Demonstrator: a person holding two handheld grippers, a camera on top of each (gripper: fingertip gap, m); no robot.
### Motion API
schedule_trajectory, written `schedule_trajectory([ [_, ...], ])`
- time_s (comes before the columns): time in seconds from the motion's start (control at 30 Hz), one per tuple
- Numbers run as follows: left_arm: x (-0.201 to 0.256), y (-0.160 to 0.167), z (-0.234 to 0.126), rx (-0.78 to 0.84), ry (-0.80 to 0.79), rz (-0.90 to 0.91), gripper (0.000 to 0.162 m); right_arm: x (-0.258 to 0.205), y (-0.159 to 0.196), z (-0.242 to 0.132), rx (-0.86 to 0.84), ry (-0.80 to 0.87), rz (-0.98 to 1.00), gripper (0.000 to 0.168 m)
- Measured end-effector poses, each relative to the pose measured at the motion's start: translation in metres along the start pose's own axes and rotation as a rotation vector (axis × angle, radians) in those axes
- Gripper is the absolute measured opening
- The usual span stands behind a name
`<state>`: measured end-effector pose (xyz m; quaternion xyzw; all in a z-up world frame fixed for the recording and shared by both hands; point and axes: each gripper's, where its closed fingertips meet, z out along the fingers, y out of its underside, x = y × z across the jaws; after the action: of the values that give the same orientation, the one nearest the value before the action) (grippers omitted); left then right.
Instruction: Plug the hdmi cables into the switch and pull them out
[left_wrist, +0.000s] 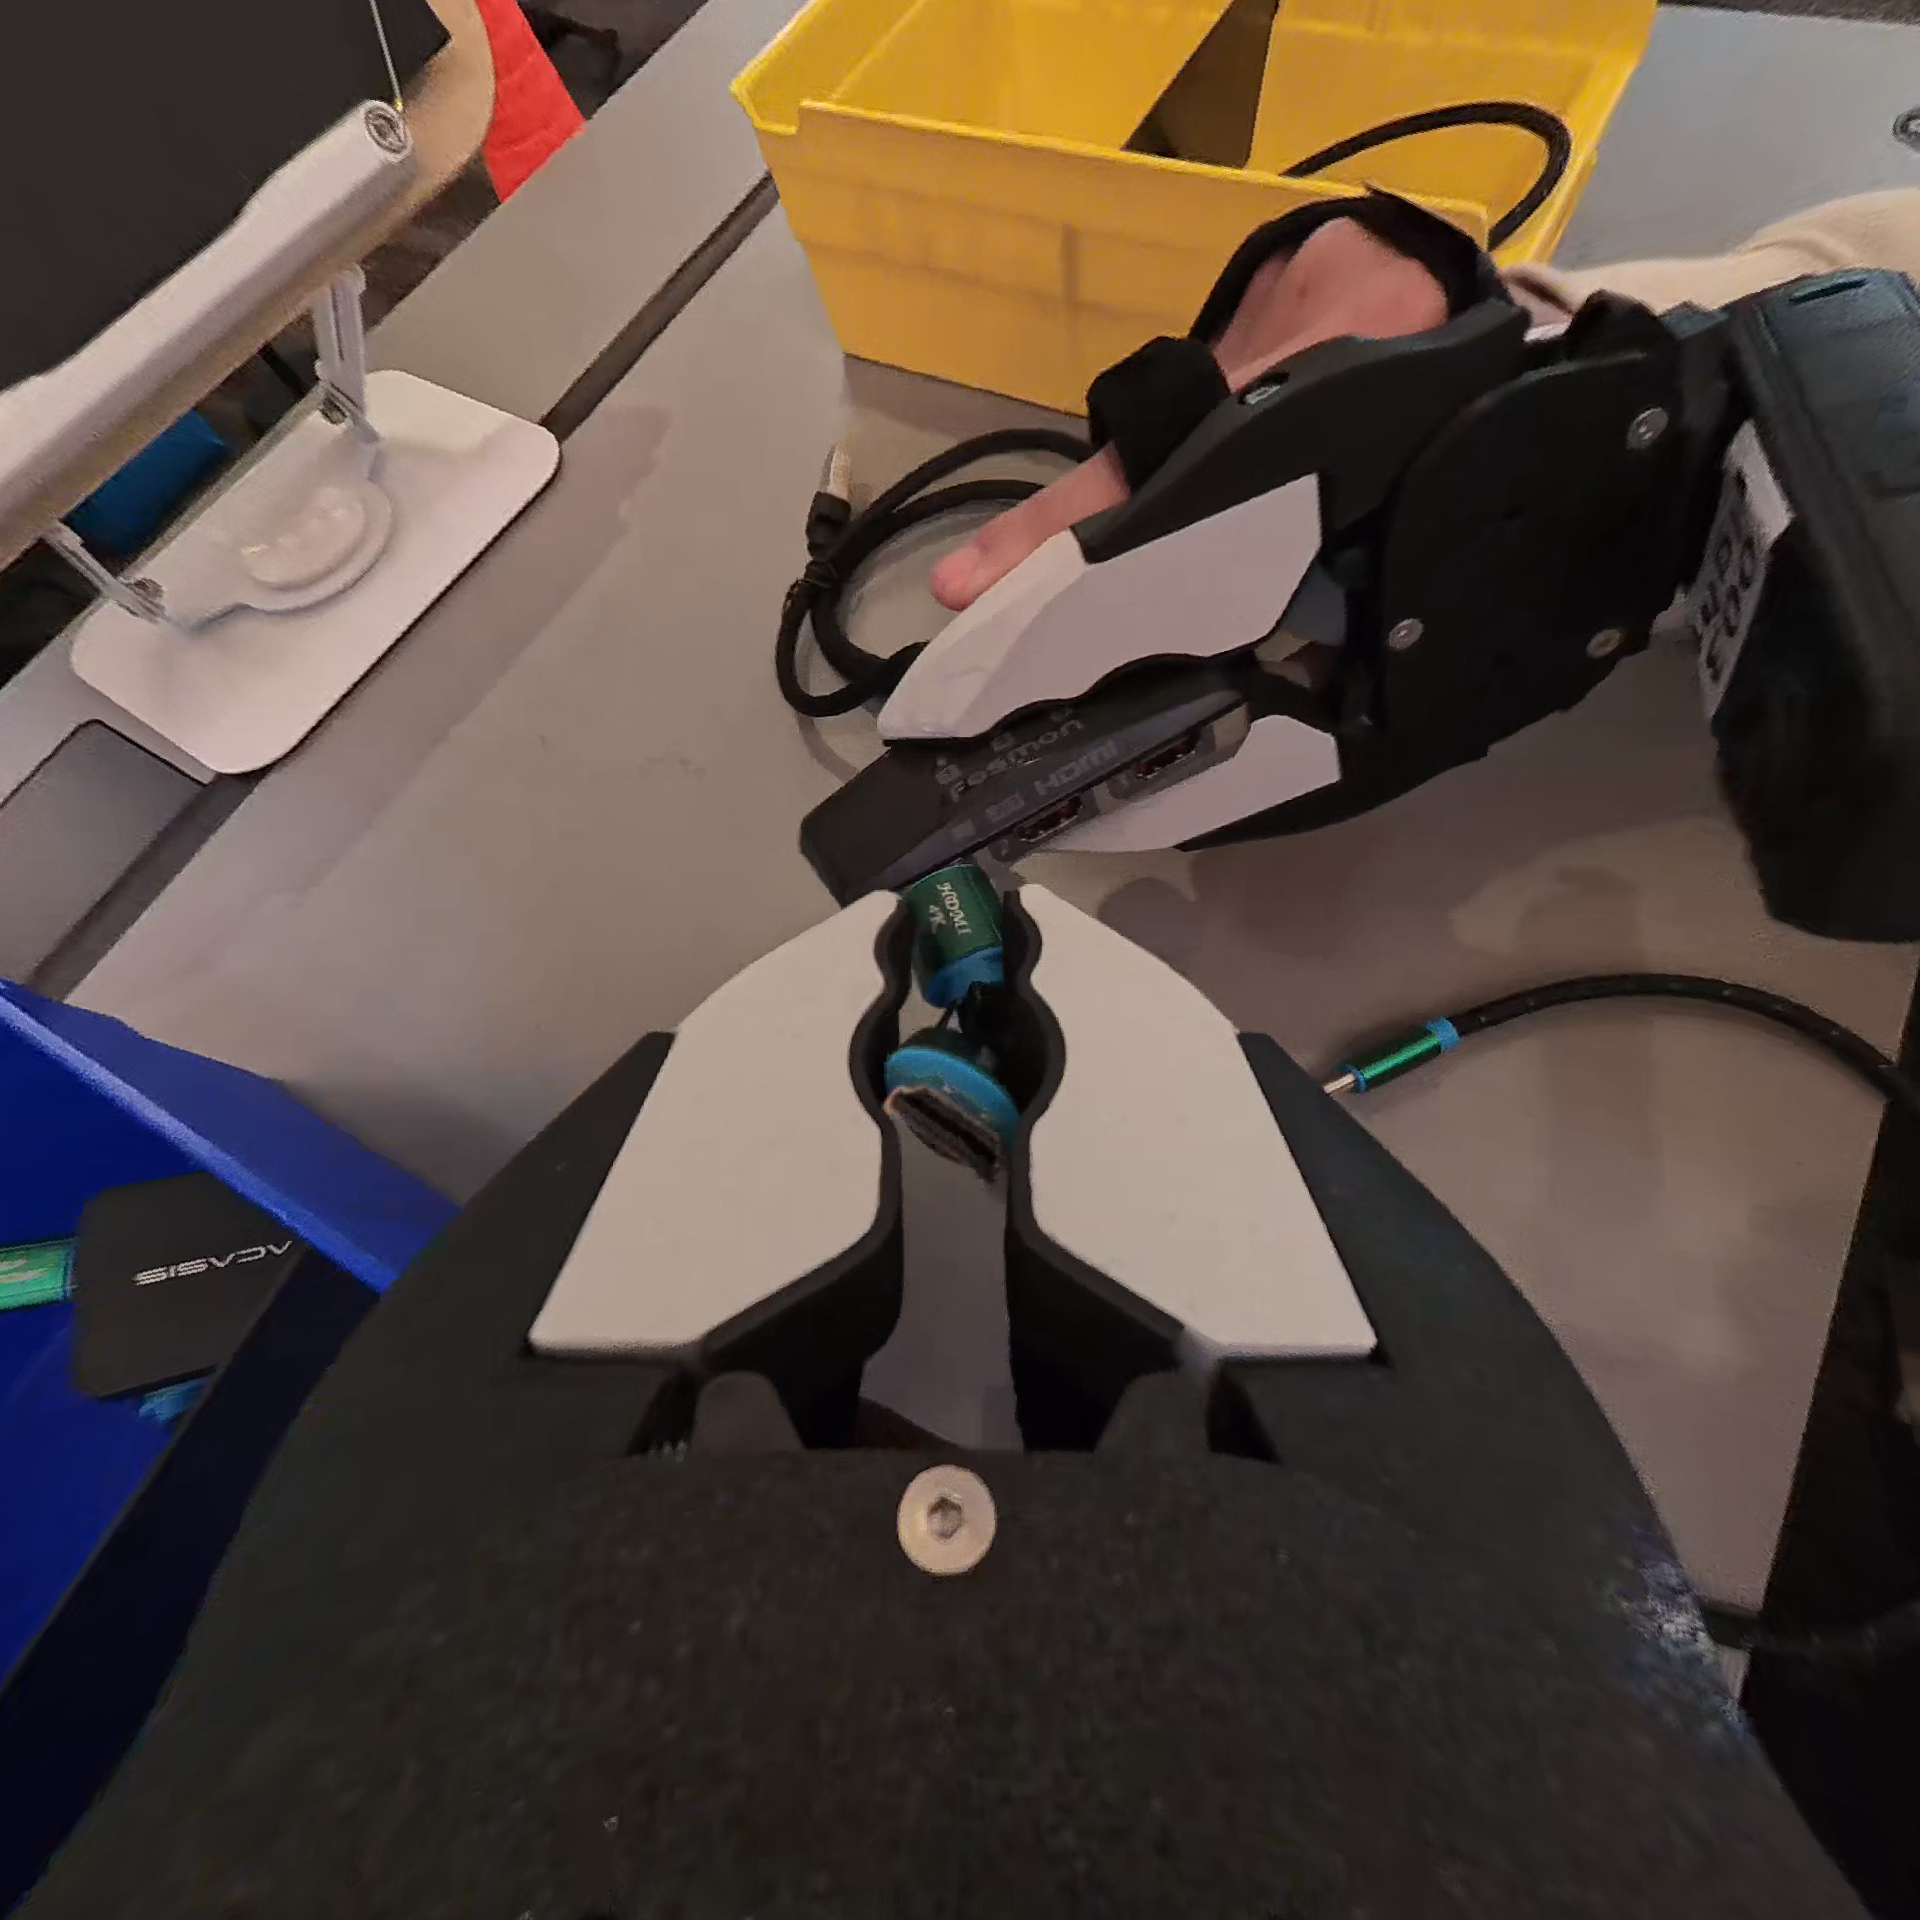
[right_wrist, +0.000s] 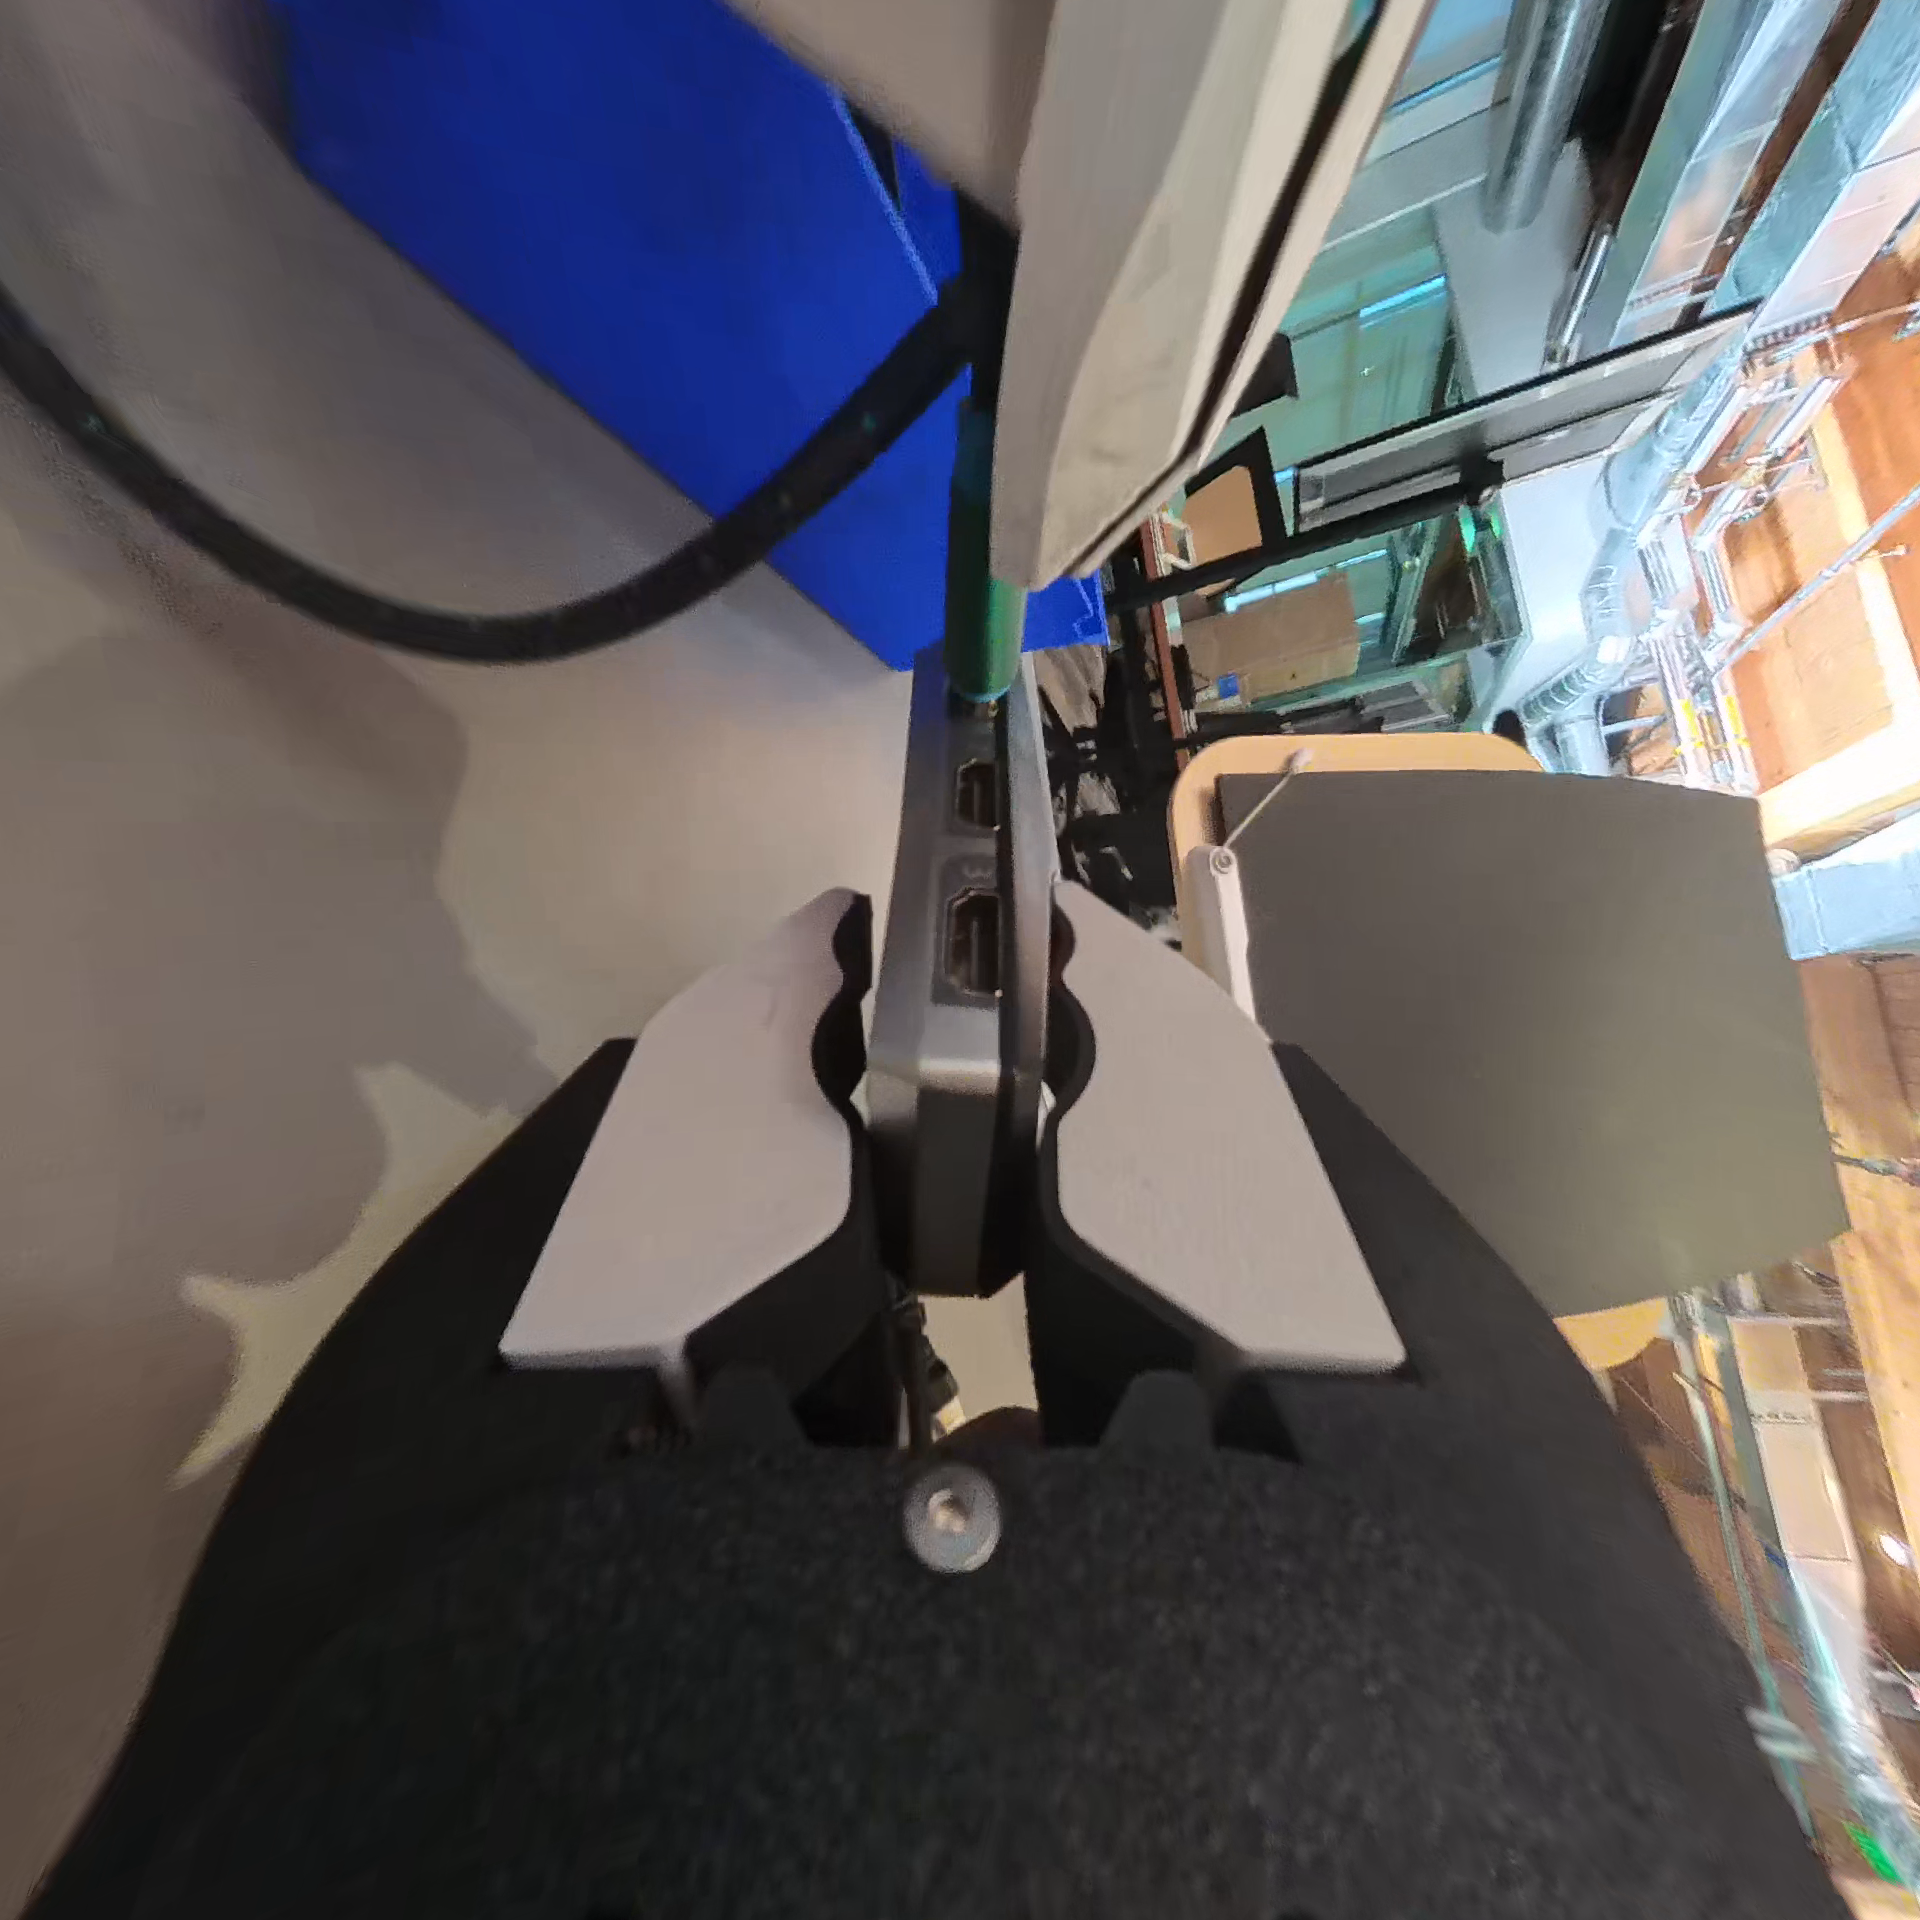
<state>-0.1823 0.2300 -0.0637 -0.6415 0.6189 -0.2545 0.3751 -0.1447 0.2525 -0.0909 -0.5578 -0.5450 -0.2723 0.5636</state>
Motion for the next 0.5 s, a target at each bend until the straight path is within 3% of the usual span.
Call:
schedule_trajectory([
  [0.23,-0.013,0.029,0.012,-0.161,-0.093,0.038,0.056,-0.003,0.005,0.002,-0.028,-0.004,-0.022,0.031],
  [0.4,-0.007,0.023,0.016,-0.086,0.023,-0.078,0.042,-0.003,-0.001,-0.002,0.005,0.014,-0.010,0.030],
  [0.5,0.003,0.022,0.020,-0.043,0.128,-0.169,0.024,-0.006,0.004,-0.002,0.001,-0.018,0.019,0.031],
])
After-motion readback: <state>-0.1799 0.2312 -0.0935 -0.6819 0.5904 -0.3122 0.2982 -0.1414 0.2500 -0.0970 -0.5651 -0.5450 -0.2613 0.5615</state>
